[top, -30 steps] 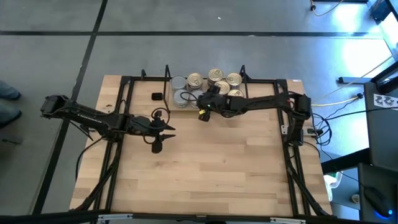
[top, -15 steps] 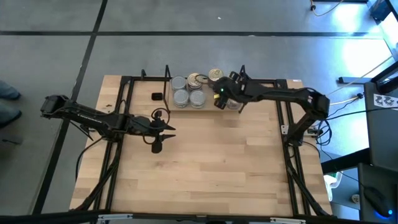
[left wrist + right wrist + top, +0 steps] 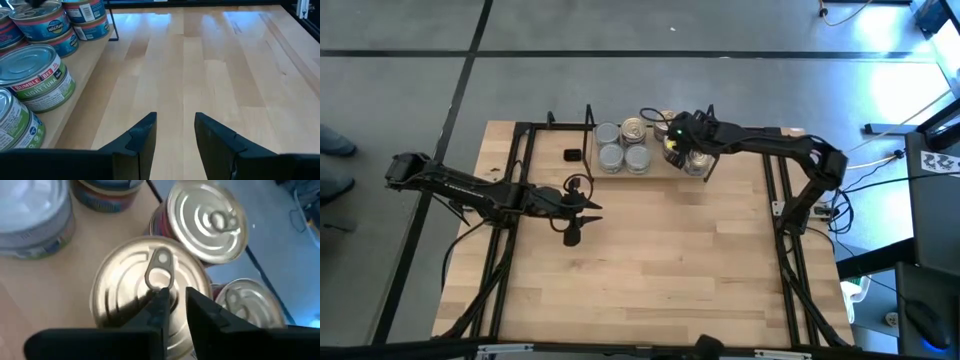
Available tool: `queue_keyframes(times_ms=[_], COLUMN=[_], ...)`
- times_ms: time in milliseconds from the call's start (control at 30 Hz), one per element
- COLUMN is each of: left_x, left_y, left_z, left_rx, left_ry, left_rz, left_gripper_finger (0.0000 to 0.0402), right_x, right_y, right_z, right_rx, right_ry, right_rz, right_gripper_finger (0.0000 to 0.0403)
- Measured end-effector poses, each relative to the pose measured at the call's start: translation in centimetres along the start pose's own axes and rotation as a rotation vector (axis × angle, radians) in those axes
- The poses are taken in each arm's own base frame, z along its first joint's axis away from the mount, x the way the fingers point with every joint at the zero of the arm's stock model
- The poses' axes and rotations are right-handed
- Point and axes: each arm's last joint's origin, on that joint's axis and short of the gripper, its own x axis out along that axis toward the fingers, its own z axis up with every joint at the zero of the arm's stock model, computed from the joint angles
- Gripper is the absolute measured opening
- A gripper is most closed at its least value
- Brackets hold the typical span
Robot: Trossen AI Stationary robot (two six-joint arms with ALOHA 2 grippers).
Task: Stack canned seafood by type on shelf
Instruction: Adjust the stacked blue-pink tuna can on the shelf
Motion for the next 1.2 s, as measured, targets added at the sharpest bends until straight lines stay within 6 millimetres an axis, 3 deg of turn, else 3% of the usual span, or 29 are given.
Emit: queue_keyframes(times_ms=[267, 767, 1033, 1200], left_x=[0.0, 0.0, 0.0, 0.0], left_y=[0.0, 0.0, 0.0, 0.0], left_z=[0.0, 0.0, 0.0, 0.1], left_rx=[0.002, 0.002, 0.003, 0.015], left_ry=[0.0, -0.001, 0.0, -0.012], left_rz=[0.0, 0.0, 0.0, -0.001], left_gripper_finger=[0.0131, 0.0131, 0.0131, 0.0131], right_x=[1.3, 0.1, 0.1, -1.7], right_y=[1.5, 4.8, 5.0, 4.7], right_z=[0.1, 0.0, 0.1, 0.2], right_rx=[-0.026, -0.076, -0.075, -0.083], right_ry=[0.003, -0.003, -0.014, -0.045], right_rz=[0.053, 0.191, 0.175, 0.189], right_gripper_finger=[0.0052, 0.0052, 0.0052, 0.0052])
